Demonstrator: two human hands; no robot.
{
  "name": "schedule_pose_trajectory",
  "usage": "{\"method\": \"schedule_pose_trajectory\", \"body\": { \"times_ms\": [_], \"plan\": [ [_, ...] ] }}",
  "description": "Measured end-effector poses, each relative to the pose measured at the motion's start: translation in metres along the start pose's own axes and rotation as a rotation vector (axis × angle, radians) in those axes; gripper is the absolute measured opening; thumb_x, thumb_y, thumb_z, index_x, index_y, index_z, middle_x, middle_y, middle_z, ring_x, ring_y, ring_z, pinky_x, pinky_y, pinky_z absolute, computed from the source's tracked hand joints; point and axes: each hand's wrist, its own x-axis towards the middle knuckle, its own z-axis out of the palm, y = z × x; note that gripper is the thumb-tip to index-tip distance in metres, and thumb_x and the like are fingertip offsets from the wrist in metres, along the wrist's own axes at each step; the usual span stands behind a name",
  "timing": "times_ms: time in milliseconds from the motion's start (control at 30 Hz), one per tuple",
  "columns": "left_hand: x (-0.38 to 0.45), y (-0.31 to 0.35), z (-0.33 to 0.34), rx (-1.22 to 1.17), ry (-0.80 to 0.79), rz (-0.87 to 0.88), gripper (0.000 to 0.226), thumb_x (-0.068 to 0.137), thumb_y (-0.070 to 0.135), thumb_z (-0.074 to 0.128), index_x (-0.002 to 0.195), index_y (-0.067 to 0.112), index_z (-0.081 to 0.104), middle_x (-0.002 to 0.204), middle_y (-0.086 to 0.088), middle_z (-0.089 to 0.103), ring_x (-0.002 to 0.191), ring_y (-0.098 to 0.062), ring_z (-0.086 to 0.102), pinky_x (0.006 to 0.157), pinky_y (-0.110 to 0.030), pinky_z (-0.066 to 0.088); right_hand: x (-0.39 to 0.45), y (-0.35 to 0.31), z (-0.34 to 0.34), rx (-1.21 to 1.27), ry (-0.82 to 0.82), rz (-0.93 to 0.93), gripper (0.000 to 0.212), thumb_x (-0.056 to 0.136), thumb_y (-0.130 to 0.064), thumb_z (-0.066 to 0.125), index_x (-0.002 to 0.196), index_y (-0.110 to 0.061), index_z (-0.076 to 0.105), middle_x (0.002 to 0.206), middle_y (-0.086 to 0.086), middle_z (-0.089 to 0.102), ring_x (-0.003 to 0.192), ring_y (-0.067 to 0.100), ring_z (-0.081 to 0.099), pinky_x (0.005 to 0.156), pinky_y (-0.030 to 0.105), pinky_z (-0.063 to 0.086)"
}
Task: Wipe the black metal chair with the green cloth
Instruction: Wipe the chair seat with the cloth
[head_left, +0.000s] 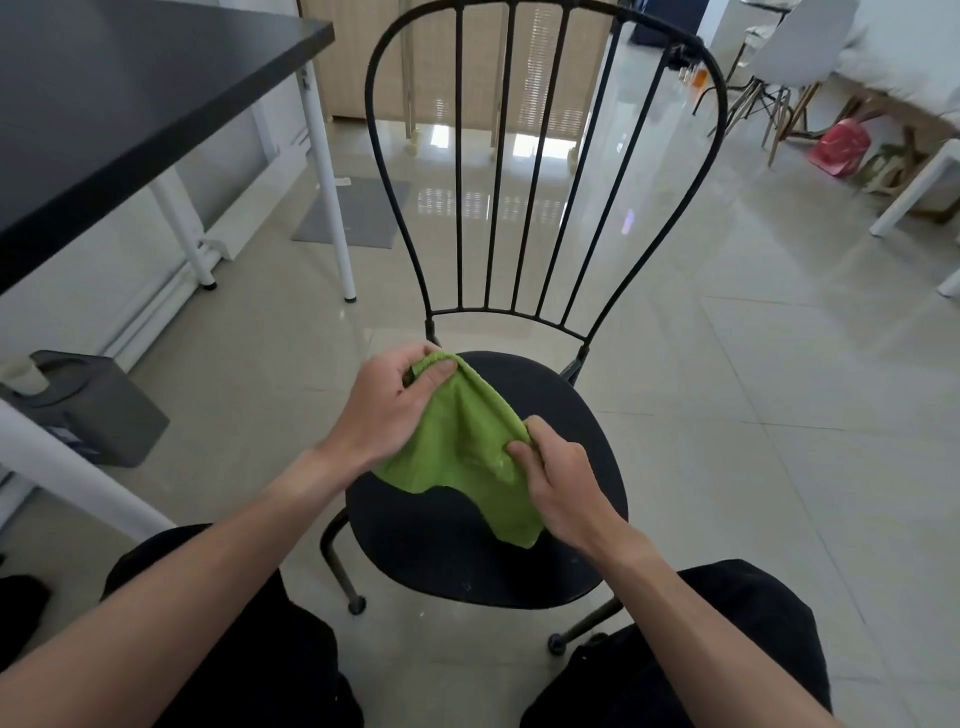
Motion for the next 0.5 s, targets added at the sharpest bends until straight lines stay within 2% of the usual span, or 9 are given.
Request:
{"method": "schedule_pose_trajectory", "body": {
  "times_ms": [33, 100, 167, 267, 333, 367, 400, 467, 500],
  "plan": [
    [0.004, 0.002, -0.004, 0.014, 0.039, 0.027, 0.022, 0.096, 0.029, 0.060, 0.078, 0.018, 0.066, 0.066, -0.001, 0.067, 0.058, -0.016, 0.063, 0.053, -0.027, 0.049, 0.001, -0.003, 0.000, 0.015, 0.013, 0.001, 0.029, 0.104, -0.022, 0.047, 0.076, -0.017, 0.038, 0.059, -0.007, 0.038, 0.050, 0.010, 0.032, 0.046, 0.032, 0.029],
    [0.012, 0.005, -0.013, 0.093, 0.079, 0.068, 0.045, 0.093, 0.041, 0.060, 0.070, 0.002, 0.061, 0.059, -0.017, 0.059, 0.049, -0.025, 0.053, 0.047, -0.037, 0.045, 0.003, -0.009, -0.001, -0.040, 0.028, -0.011, 0.035, 0.104, -0.034, 0.043, 0.073, -0.021, 0.035, 0.057, -0.005, 0.038, 0.049, 0.017, 0.033, 0.047, 0.039, 0.031],
    [0.019, 0.005, -0.022, 0.215, 0.033, 0.066, 0.062, 0.090, 0.052, 0.057, 0.060, -0.003, 0.051, 0.051, -0.015, 0.048, 0.043, -0.019, 0.042, 0.047, -0.035, 0.041, 0.006, -0.013, -0.002, -0.164, 0.021, -0.001, 0.045, 0.101, -0.051, 0.036, 0.067, -0.021, 0.033, 0.056, -0.006, 0.040, 0.052, 0.018, 0.038, 0.050, 0.040, 0.033],
    [0.029, 0.015, -0.029, 0.382, -0.062, 0.054, 0.061, 0.088, 0.053, 0.063, 0.056, 0.001, 0.053, 0.050, -0.009, 0.052, 0.044, -0.013, 0.044, 0.049, -0.016, 0.040, 0.016, -0.020, -0.007, -0.339, -0.009, 0.136, 0.061, 0.097, -0.063, 0.027, 0.058, -0.017, 0.031, 0.053, -0.004, 0.041, 0.051, 0.016, 0.041, 0.053, 0.034, 0.029],
    [0.039, 0.026, -0.028, 0.446, -0.155, 0.102, 0.057, 0.090, 0.051, 0.061, 0.059, 0.003, 0.055, 0.053, -0.009, 0.054, 0.047, -0.012, 0.047, 0.054, -0.023, 0.043, 0.027, -0.028, -0.011, -0.366, -0.076, 0.149, 0.061, 0.094, -0.068, 0.036, 0.059, -0.018, 0.041, 0.057, -0.007, 0.049, 0.053, 0.014, 0.047, 0.054, 0.031, 0.034],
    [0.043, 0.032, -0.026, 0.443, -0.226, 0.123, 0.055, 0.092, 0.049, 0.058, 0.061, 0.003, 0.056, 0.055, -0.009, 0.054, 0.048, -0.014, 0.048, 0.056, -0.028, 0.044, 0.033, -0.035, -0.013, -0.291, -0.129, 0.131, 0.052, 0.091, -0.067, 0.046, 0.069, -0.020, 0.053, 0.067, -0.010, 0.058, 0.059, 0.010, 0.054, 0.057, 0.028, 0.039],
    [0.048, 0.038, -0.023, 0.425, -0.295, 0.131, 0.054, 0.094, 0.047, 0.055, 0.064, 0.003, 0.057, 0.056, -0.010, 0.055, 0.049, -0.015, 0.049, 0.057, -0.032, 0.045, 0.039, -0.044, -0.014, -0.158, -0.180, 0.117, 0.039, 0.088, -0.061, 0.059, 0.088, -0.022, 0.062, 0.082, -0.010, 0.066, 0.071, 0.007, 0.061, 0.064, 0.026, 0.047],
    [0.054, 0.051, -0.018, 0.396, -0.352, 0.157, 0.052, 0.097, 0.046, 0.050, 0.063, 0.007, 0.056, 0.054, -0.004, 0.052, 0.047, -0.012, 0.047, 0.053, -0.025, 0.042, 0.055, -0.060, -0.017, 0.101, -0.196, 0.088, 0.041, 0.084, -0.035, 0.075, 0.119, -0.020, 0.060, 0.106, -0.005, 0.069, 0.094, 0.009, 0.066, 0.080, 0.028, 0.056],
    [0.056, 0.057, -0.017, 0.383, -0.343, 0.181, 0.051, 0.098, 0.046, 0.049, 0.062, 0.009, 0.055, 0.053, -0.002, 0.050, 0.046, -0.011, 0.045, 0.051, -0.021, 0.039, 0.064, -0.065, -0.018, 0.186, -0.161, 0.057, 0.039, 0.084, -0.024, 0.076, 0.120, -0.017, 0.062, 0.107, -0.002, 0.071, 0.097, 0.013, 0.068, 0.084, 0.033, 0.057]
  ]
}}
